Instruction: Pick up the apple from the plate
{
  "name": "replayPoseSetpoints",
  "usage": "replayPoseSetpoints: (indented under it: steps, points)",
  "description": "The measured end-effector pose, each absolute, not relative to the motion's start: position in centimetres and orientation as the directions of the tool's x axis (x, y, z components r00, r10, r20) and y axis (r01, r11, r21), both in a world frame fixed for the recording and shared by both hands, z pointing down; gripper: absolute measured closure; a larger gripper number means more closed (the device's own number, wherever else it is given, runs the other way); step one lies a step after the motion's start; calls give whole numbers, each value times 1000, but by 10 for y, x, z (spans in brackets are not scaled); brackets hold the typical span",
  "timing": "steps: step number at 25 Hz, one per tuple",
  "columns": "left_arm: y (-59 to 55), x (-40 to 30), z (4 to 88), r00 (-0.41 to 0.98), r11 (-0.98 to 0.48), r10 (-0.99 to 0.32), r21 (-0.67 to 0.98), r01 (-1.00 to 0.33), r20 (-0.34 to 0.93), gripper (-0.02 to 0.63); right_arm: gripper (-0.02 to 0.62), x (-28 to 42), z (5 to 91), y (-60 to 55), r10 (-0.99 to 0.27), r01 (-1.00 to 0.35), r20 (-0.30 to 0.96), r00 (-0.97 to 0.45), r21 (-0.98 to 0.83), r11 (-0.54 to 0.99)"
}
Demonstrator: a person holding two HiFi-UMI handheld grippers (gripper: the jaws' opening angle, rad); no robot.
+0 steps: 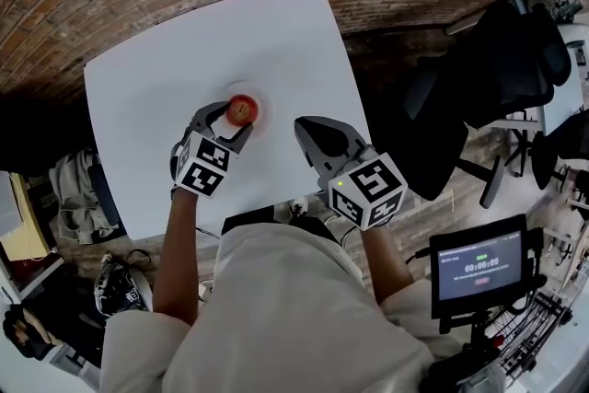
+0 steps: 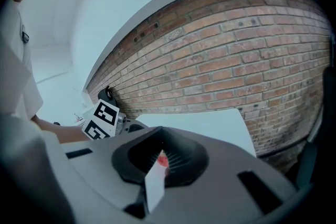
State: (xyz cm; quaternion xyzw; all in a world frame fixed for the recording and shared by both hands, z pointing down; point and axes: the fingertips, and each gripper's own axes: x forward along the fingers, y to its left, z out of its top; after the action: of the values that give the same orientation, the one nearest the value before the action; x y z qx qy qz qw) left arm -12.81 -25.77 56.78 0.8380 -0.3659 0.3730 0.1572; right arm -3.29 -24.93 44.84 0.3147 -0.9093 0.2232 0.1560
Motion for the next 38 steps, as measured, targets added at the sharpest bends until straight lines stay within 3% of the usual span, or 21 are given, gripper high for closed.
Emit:
replayPoseSetpoints:
  steps: [27,38]
  points:
    - [-271,-133,637,451,-702,-363,79,-707,815,249,594,-34,484,-255,-469,-666,499,-729,-359,654]
    - [-273,-130,653,443,-715,-326,89,-694,835,237,594,-26,492,-255,-467,-677,510,-722,-387,626]
